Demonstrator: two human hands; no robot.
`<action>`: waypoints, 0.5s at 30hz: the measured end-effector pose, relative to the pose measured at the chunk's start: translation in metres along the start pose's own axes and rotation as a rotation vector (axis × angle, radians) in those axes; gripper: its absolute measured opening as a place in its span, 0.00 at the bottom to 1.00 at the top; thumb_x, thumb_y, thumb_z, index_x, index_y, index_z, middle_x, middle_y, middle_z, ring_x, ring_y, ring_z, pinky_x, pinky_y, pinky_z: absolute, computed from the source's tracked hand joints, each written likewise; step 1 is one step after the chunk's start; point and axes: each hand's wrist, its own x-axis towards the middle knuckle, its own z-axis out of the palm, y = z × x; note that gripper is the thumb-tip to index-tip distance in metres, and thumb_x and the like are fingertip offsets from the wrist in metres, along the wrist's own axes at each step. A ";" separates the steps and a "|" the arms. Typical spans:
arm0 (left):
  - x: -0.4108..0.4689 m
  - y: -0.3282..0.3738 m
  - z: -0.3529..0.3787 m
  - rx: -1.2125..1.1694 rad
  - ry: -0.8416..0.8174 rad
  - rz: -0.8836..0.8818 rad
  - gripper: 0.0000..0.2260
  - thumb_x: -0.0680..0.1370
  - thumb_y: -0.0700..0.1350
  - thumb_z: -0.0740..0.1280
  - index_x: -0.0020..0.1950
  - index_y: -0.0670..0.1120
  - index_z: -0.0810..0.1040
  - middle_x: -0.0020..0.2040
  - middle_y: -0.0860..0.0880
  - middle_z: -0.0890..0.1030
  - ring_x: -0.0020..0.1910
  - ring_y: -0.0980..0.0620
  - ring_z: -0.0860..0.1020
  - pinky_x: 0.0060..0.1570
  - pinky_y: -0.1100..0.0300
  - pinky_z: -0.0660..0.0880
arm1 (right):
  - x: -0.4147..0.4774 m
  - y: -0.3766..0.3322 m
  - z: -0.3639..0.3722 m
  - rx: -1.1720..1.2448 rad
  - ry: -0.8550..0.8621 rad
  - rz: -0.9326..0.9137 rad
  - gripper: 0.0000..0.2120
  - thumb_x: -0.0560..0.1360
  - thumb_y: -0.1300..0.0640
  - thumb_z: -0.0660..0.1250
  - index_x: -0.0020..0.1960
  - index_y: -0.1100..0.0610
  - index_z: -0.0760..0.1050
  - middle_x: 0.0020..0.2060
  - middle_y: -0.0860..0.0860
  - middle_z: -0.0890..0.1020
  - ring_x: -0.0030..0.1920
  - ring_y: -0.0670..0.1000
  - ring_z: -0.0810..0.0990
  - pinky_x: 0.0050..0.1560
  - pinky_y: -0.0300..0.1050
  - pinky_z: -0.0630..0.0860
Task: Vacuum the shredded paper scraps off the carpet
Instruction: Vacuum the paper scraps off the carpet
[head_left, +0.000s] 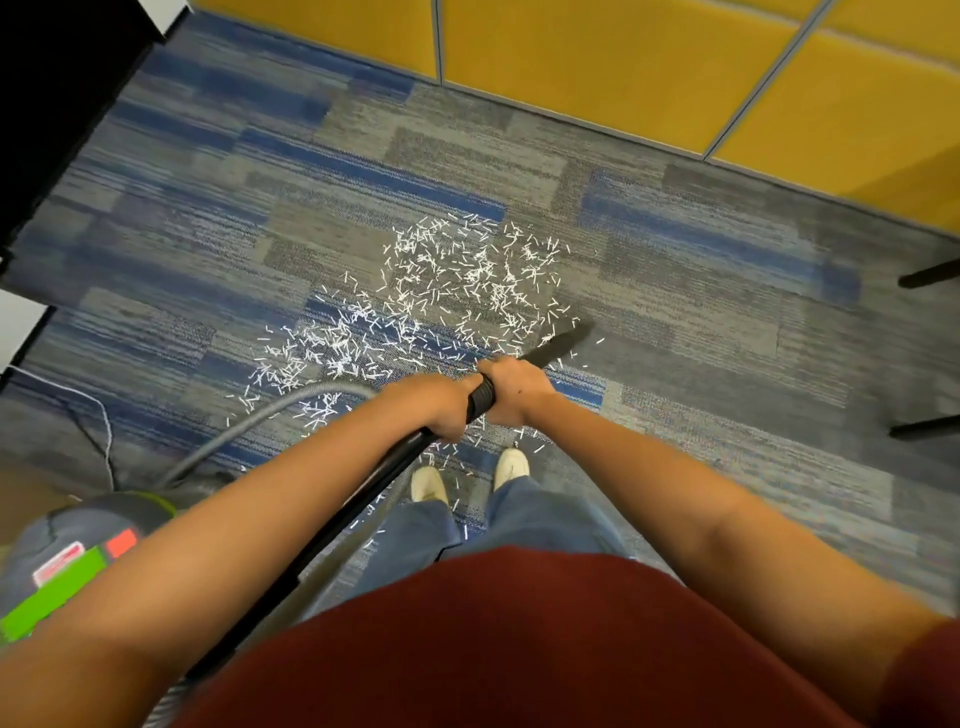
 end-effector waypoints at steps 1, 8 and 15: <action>-0.001 0.001 0.001 0.017 0.011 0.004 0.33 0.75 0.39 0.64 0.75 0.51 0.53 0.38 0.47 0.72 0.39 0.46 0.76 0.44 0.54 0.78 | -0.002 0.000 0.001 -0.005 0.012 0.010 0.13 0.71 0.56 0.66 0.55 0.55 0.72 0.49 0.54 0.76 0.49 0.57 0.78 0.48 0.50 0.78; -0.001 0.001 0.011 0.069 0.004 -0.010 0.32 0.75 0.41 0.66 0.75 0.51 0.56 0.39 0.48 0.72 0.33 0.51 0.73 0.37 0.57 0.74 | -0.013 -0.005 0.013 0.039 0.026 0.080 0.13 0.70 0.57 0.66 0.54 0.56 0.73 0.41 0.51 0.73 0.46 0.56 0.79 0.44 0.48 0.77; -0.006 -0.005 0.014 0.072 -0.006 0.049 0.34 0.74 0.40 0.66 0.74 0.53 0.53 0.38 0.47 0.73 0.37 0.47 0.76 0.44 0.53 0.78 | -0.016 -0.009 0.018 0.060 0.042 0.071 0.11 0.71 0.58 0.65 0.53 0.56 0.73 0.40 0.51 0.73 0.43 0.55 0.77 0.42 0.46 0.75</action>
